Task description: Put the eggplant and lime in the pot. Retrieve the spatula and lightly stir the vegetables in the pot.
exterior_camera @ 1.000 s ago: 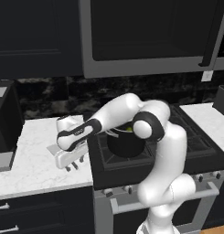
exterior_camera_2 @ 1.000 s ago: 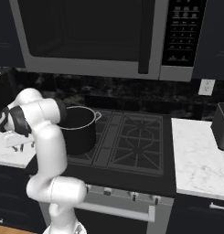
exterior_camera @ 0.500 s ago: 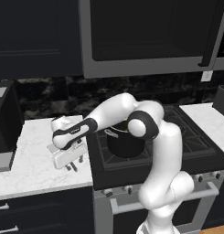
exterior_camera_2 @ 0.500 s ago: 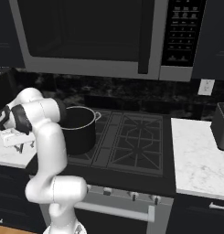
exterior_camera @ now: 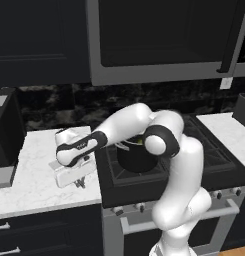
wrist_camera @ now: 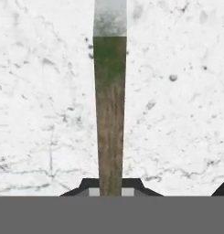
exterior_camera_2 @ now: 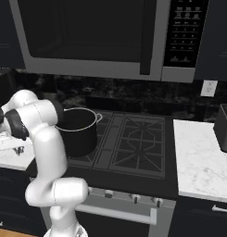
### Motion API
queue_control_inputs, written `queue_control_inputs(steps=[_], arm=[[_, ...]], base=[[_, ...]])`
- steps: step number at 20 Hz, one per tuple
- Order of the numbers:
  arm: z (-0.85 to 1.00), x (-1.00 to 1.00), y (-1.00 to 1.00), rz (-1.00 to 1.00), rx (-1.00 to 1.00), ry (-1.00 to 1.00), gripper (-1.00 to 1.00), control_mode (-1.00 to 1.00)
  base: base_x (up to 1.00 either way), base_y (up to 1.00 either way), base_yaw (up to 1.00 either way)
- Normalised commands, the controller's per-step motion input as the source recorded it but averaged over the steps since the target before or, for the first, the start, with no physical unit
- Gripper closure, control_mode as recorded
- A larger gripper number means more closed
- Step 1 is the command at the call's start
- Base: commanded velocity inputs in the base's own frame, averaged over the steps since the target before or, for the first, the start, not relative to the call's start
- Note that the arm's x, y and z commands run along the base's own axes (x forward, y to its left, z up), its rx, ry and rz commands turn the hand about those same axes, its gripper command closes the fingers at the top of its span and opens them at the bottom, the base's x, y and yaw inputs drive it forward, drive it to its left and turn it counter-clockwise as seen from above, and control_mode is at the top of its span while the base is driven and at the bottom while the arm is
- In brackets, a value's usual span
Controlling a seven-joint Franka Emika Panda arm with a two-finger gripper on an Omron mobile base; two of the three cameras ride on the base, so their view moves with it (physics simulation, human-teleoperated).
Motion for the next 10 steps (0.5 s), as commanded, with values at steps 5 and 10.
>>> queue_control_inputs(steps=[5,10], arm=[[0.92,-0.61,-0.22,-0.01,0.01,-0.25,1.0,-1.0],[1.0,-0.8,-0.47,0.09,-0.16,-0.33,1.0,-1.0]], base=[[0.0,0.0,0.0],[0.0,0.0,0.0]])
